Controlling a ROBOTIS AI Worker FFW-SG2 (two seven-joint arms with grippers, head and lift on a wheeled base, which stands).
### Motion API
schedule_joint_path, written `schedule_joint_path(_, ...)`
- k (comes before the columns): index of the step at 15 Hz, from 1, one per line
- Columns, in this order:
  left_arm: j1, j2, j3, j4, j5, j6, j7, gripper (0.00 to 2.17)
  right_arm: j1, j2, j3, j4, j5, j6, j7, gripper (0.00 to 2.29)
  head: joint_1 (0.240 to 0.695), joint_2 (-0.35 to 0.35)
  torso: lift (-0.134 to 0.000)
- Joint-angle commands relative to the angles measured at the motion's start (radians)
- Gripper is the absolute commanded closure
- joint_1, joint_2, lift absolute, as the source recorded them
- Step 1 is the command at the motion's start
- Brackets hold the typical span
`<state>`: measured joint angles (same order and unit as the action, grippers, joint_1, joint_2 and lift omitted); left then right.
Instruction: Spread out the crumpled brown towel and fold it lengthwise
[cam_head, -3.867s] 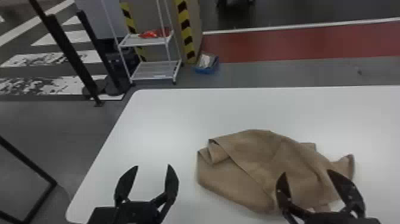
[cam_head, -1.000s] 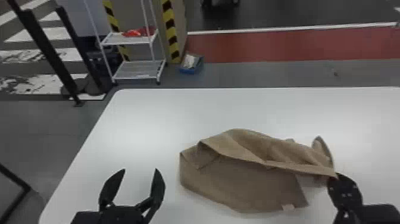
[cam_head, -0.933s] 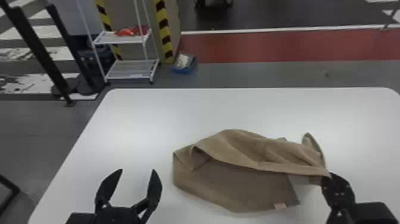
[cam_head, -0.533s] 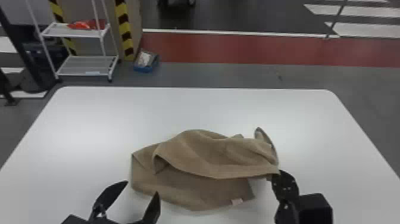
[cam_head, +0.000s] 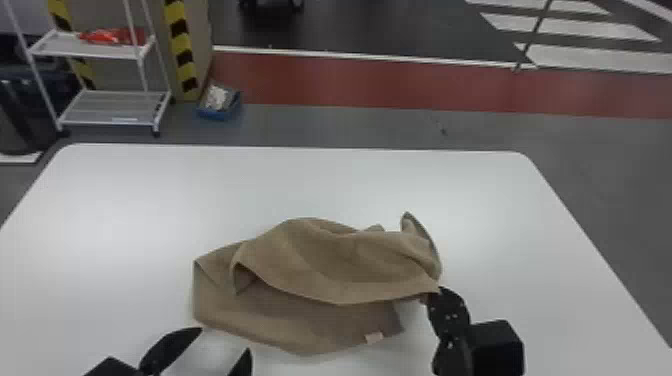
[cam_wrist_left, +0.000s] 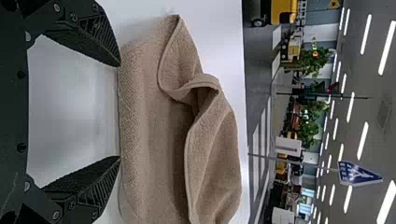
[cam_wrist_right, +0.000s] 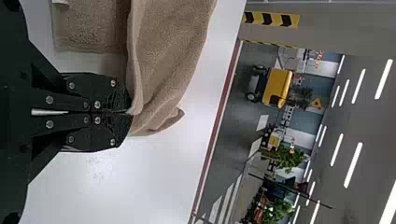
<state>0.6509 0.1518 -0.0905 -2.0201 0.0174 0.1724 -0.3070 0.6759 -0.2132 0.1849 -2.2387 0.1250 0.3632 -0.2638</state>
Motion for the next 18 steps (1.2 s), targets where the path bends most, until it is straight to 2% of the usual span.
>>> schedule_joint_path(1,-0.007,-0.001,-0.014,0.000,-0.013,-0.004,0.005,0.20,-0.001,0.000,-0.001,0.002,-0.011,0.001,0.000,1.29,0.695,-0.126,-0.120)
schedule_joint_path(3,-0.017,-0.003,-0.032,-0.002,-0.040,-0.007,0.008,0.20,-0.001,0.000,-0.002,0.004,-0.021,-0.002,0.000,1.29,0.695,-0.130,-0.120)
schedule_joint_path(6,-0.042,-0.001,-0.083,-0.005,-0.154,-0.010,0.017,0.19,-0.001,0.000,-0.002,0.004,-0.028,0.001,0.000,1.29,0.695,-0.154,-0.120)
schedule_joint_path(10,-0.076,-0.001,-0.098,-0.028,-0.201,0.082,-0.003,0.20,-0.001,0.000,-0.002,0.004,-0.045,0.001,0.002,1.29,0.695,-0.181,-0.120)
schedule_joint_path(14,-0.113,0.000,-0.106,-0.049,-0.269,0.220,-0.090,0.21,0.001,0.000,-0.005,0.004,-0.054,-0.002,0.002,1.29,0.695,-0.184,-0.120)
schedule_joint_path(16,-0.113,-0.001,-0.107,-0.055,-0.269,0.223,-0.096,0.22,-0.001,0.000,-0.005,0.004,-0.056,-0.002,0.000,1.29,0.695,-0.186,-0.120)
schedule_joint_path(18,-0.114,-0.003,-0.110,-0.058,-0.267,0.217,-0.096,0.47,-0.001,0.000,-0.005,0.004,-0.058,-0.002,0.000,1.29,0.695,-0.185,-0.120)
